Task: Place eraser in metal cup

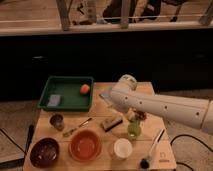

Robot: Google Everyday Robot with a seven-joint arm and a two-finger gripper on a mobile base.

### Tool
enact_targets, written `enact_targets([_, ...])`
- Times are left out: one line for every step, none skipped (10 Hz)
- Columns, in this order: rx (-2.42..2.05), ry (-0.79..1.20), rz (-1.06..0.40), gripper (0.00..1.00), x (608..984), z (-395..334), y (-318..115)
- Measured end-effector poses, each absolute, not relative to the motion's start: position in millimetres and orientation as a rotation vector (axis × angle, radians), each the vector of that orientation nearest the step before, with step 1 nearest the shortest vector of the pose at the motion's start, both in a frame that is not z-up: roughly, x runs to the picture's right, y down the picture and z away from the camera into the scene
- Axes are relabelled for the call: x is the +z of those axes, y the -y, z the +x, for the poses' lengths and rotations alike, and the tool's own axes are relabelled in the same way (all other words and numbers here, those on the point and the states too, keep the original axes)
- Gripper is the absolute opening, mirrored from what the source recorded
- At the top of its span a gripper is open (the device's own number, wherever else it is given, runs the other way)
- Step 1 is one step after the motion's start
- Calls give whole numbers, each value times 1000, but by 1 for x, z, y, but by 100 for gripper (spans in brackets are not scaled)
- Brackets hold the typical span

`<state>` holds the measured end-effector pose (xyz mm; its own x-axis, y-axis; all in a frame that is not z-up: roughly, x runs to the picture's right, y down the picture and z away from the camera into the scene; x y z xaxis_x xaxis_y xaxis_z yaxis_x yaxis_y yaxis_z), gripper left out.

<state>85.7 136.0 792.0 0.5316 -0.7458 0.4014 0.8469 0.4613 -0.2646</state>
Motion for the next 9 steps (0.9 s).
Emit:
enact_targets([-997, 253, -463, 80, 796, 84, -139])
enact_targets([-1005, 268, -463, 80, 803, 80, -144])
enact_targets([-1009, 273, -462, 80, 804, 80, -144])
enact_targets([-1010, 285, -463, 80, 805, 79, -146])
enact_targets([-1011, 294, -463, 80, 808, 78, -148])
enact_targets([-1007, 304, -465, 80, 811, 76, -151])
enact_targets([-1005, 311, -465, 80, 813, 74, -153])
enact_targets([-1003, 319, -465, 80, 816, 72, -156])
enact_targets([-999, 328, -466, 80, 817, 72, -158])
